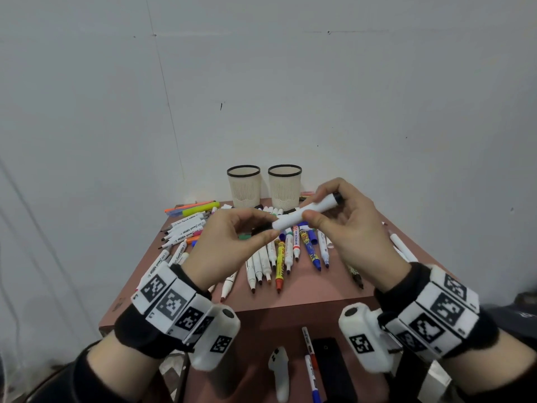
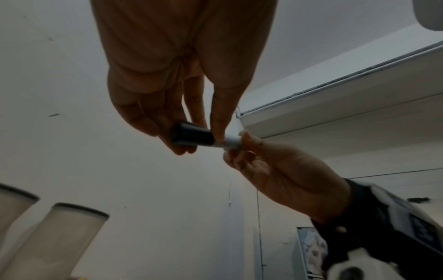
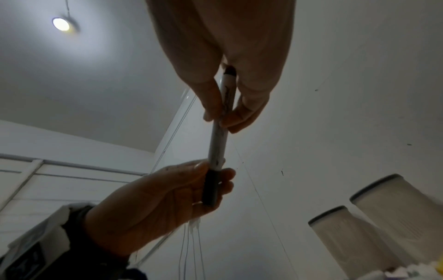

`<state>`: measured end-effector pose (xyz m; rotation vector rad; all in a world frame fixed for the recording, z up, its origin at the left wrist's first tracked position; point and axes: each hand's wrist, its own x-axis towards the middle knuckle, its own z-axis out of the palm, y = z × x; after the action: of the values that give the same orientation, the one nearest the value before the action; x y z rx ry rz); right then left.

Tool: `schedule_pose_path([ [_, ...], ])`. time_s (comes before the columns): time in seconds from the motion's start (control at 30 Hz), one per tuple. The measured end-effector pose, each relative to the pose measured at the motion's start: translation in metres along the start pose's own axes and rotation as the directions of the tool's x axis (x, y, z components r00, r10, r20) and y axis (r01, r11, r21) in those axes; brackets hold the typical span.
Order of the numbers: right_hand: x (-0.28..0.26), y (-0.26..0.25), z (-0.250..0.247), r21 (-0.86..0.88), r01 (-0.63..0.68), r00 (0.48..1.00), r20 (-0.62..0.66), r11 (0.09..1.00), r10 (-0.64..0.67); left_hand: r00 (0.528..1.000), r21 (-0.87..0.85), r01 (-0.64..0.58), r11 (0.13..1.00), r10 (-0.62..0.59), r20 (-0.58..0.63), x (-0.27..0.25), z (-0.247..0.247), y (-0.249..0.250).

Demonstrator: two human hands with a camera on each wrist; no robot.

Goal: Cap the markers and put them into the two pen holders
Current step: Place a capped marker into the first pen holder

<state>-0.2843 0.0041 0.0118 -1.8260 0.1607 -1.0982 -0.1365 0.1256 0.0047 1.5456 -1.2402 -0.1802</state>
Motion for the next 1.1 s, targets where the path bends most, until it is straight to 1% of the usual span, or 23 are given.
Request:
schedule_pose_path([
  [0.1,0.015,-0.004,0.0,0.004,-0.016,0.999,0.04,1.0,0.016,0.999,0.027,-0.045,0.999,0.045,0.025,0.011,0.001,0.012],
  [0.3,0.043,-0.008,-0.008,0.013,-0.042,0.998,0.039,0.999,0.041,0.993,0.116,-0.115,0.987,0.119,-0.024,0.041,0.0,0.023],
  [0.4,0.055,-0.006,-0.013,-0.016,-0.076,0.994,0.072,0.997,0.077,0.99,0.221,-0.135,0.966,0.137,0.004,0.056,-0.005,0.021],
  [0.5,0.07,0.002,-0.023,-0.023,-0.152,0.985,0.079,0.988,0.153,0.991,0.347,-0.106,0.932,0.129,-0.043,0.078,-0.018,0.011],
  [0.6,0.084,0.017,-0.034,-0.141,-0.212,0.965,0.129,0.967,0.23,0.983,0.471,-0.083,0.878,0.15,-0.105,0.107,-0.033,-0.005],
  [0.63,0.088,0.024,-0.037,-0.23,-0.209,0.955,0.163,0.95,0.249,0.982,0.492,-0.073,0.867,0.148,-0.115,0.117,-0.038,-0.012],
  [0.7,0.098,0.041,-0.041,-0.473,-0.128,0.928,0.253,0.872,0.274,0.983,0.505,-0.065,0.861,0.141,-0.115,0.138,-0.045,-0.025],
  [0.77,0.106,0.058,-0.044,-0.664,0.014,0.883,0.359,0.748,0.302,0.985,0.5,-0.061,0.864,0.134,-0.112,0.159,-0.051,-0.035],
  [0.83,0.113,0.072,-0.045,-0.765,0.159,0.815,0.459,0.624,0.355,0.986,0.515,-0.027,0.857,0.108,-0.128,0.179,-0.056,-0.045],
  [0.9,0.119,0.083,-0.045,-0.805,0.326,0.709,0.555,0.496,0.435,0.984,0.528,0.017,0.849,0.079,-0.159,0.198,-0.059,-0.054],
  [0.93,0.121,0.09,-0.046,-0.807,0.395,0.655,0.583,0.44,0.482,0.981,0.524,0.035,0.851,0.071,-0.182,0.207,-0.059,-0.059],
  [1.0,0.125,0.101,-0.046,-0.801,0.482,0.569,0.595,0.356,0.568,0.968,0.516,0.073,0.853,0.063,-0.241,0.223,-0.06,-0.069],
  [1.03,0.126,0.107,-0.046,-0.795,0.511,0.537,0.592,0.328,0.6,0.963,0.509,0.092,0.856,0.054,-0.265,0.23,-0.06,-0.074],
  [1.1,0.13,0.118,-0.046,-0.786,0.551,0.495,0.579,0.282,0.647,0.956,0.475,0.119,0.872,0.028,-0.291,0.244,-0.058,-0.081],
])
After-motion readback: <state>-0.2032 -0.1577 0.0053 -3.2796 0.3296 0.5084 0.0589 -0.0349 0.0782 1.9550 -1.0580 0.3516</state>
